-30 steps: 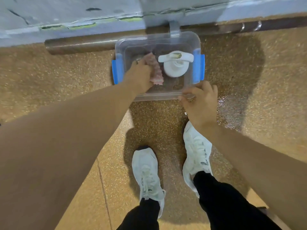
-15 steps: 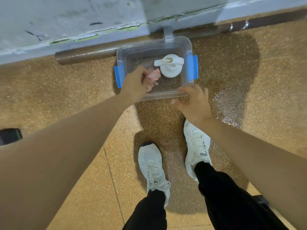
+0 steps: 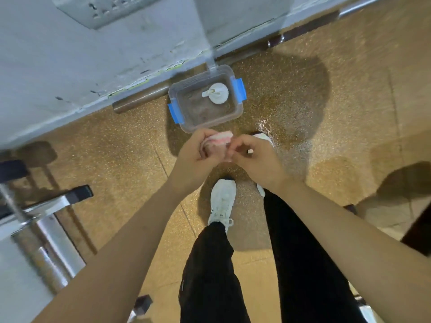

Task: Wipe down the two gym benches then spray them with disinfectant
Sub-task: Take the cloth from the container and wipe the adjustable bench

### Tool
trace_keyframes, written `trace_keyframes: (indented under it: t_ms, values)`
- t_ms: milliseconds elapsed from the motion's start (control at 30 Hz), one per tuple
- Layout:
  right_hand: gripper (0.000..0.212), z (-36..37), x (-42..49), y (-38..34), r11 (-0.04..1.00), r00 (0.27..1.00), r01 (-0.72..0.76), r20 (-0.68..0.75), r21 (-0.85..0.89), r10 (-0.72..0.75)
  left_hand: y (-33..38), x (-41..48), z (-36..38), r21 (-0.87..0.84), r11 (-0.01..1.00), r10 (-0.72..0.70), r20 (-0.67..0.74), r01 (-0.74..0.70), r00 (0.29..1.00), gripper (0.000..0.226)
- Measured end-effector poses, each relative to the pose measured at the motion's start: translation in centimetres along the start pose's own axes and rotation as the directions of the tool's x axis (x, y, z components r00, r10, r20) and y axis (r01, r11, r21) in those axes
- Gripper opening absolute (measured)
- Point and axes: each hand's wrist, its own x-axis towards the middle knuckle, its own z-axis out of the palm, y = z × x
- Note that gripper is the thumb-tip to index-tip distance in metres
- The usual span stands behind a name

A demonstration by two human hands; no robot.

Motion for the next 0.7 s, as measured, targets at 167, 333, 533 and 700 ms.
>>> trace_keyframes:
  t_ms: [167,333,533,700]
  values:
    - [0.043,-1.3,-9.6,-4.9,0.992,0.999,0.034,0.005,0.123,-0.035,4.3,-6.7,0.8,0.137,0.989,0.036,0.18,-0.062,0.983,0.028]
    - [0.027,-1.9,-20.1,-6.8,0.988,0.967,0.021,-0.253,0.156,0.019,8.6,-13.0,3.0,0.311,0.927,0.093,0.346,-0.207,0.934,0.028]
    - [0.008,-5.8,-31.4,-6.1,0.937,0.801,-0.063,-0.543,0.343,0.253,12.4,-17.9,9.9,0.442,0.834,0.098,0.469,-0.33,0.878,0.024]
    - [0.012,-9.3,-39.7,-1.1,0.816,0.647,-0.007,-0.619,0.578,0.445,13.2,-19.1,17.3,0.562,0.642,0.036,0.658,-0.522,0.752,0.03]
